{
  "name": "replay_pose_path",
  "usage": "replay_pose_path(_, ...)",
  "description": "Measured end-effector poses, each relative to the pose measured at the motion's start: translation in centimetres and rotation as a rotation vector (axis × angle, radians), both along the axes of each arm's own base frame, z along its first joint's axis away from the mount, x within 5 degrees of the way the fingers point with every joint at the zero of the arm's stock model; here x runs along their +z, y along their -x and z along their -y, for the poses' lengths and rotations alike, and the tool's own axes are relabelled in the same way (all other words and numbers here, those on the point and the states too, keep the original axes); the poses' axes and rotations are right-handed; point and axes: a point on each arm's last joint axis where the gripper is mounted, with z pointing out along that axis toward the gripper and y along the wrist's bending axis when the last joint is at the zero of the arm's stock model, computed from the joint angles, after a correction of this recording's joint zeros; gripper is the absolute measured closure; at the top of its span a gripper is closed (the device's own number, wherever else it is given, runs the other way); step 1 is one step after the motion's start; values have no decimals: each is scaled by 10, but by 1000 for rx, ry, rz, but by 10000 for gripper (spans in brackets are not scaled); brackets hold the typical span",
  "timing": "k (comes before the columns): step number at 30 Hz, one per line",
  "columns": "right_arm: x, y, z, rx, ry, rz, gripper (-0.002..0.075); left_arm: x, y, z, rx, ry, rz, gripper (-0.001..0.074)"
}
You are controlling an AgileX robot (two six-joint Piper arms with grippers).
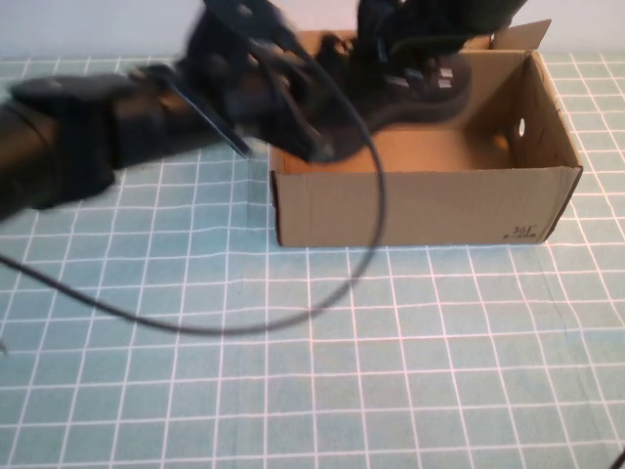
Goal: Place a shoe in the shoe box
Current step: Place the shoe in the shoe box
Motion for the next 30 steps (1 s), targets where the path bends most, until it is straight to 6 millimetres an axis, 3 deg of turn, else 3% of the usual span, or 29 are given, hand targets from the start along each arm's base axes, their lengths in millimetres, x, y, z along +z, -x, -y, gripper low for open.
replay_pose_path(4,29,22,11,-2,-36,57,680,14,-26,-22,-87,39,48,689)
replay_pose_path(8,39,50,20,2,-22,67,707,18,-57,-30,-199,44,54,689)
replay_pose_path(15,20,91,49,-73,60,4,715,1,-105,-10,-409,-25,36,689)
replay_pose_path(20,11,126,74,-152,68,-21,725,-23,-138,1,-458,-20,9,689)
replay_pose_path(25,6,157,96,-218,48,-10,726,-39,-158,7,-486,-15,25,689)
replay_pose_path(30,-3,175,108,-254,34,-14,726,-54,-170,11,-493,-14,26,689)
